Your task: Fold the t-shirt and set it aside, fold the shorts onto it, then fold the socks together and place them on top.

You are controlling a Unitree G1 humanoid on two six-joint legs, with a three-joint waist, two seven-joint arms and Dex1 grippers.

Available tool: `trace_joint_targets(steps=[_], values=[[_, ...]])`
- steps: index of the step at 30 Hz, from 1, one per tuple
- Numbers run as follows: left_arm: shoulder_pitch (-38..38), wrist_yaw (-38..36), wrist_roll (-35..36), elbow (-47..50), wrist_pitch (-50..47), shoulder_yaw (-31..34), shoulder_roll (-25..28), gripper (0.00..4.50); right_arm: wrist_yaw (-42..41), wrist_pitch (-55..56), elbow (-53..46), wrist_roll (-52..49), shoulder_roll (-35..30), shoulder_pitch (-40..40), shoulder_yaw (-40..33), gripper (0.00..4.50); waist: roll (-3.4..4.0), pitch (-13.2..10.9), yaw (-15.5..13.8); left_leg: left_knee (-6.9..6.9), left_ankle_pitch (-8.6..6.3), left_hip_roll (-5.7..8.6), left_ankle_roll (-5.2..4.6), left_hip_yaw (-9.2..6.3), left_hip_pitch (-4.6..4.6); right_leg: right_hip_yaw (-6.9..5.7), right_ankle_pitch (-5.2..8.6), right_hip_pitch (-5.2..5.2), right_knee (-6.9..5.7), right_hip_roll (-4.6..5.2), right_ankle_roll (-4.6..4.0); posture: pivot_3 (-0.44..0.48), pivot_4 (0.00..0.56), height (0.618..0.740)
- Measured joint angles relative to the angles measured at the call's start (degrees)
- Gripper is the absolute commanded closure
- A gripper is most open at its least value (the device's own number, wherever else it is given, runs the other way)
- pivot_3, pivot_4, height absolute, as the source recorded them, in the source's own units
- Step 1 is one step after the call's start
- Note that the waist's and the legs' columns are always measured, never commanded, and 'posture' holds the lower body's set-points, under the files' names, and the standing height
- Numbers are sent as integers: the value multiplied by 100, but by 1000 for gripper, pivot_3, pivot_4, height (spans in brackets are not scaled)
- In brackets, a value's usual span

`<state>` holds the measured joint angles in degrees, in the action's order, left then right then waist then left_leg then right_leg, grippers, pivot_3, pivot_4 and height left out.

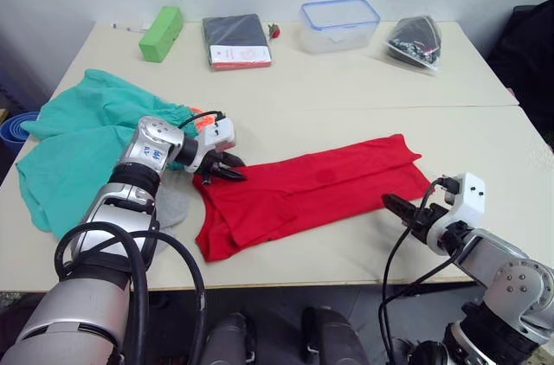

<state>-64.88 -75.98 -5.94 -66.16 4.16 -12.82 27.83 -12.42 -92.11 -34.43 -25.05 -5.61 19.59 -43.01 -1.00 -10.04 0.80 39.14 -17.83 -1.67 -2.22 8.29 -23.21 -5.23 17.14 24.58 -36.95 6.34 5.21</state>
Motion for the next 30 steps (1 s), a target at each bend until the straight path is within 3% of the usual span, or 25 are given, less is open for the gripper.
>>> trace_joint_targets(steps=[1, 3, 15, 24, 30], values=[[2, -18, -4, 0, -2, 0, 0, 4072, 68, 6, 67, -23, 31, 60, -28, 0, -3, 2, 10, 0, 0, 0, 0, 0, 0, 0, 0, 0, 0, 1, 0, 0, 150, 740], [11, -31, -19, 1, -29, 0, 3, 4500, 213, -1, 252, -36, 157, 283, -189, 422, -17, 11, 49, 0, 0, 0, 0, -2, 1, -1, 0, -1, -4, 3, 0, 0, 150, 740], [85, -96, -59, 61, -44, 75, 55, 4500, 581, 66, 1032, 89, 86, 717, -460, 4466, -26, 17, 111, -4, 0, -4, 1, -2, 1, 0, 0, -1, -5, 11, 0, 0, 150, 740], [601, -205, 100, 856, -356, 247, 199, 4500, 345, 341, 1866, 111, -477, 1026, 320, 4466, -24, 17, 171, -9, 1, -8, 4, 0, 4, 3, 0, 0, -5, 15, 0, 0, 150, 740], [1456, -193, 392, 2343, -1110, 414, 435, 4500, 16, 1043, 2853, 119, -974, 1359, 1173, 4466, -21, 16, 255, -14, 2, -10, 7, 3, 9, 9, 0, 0, -6, 17, 0, 0, 150, 740]])
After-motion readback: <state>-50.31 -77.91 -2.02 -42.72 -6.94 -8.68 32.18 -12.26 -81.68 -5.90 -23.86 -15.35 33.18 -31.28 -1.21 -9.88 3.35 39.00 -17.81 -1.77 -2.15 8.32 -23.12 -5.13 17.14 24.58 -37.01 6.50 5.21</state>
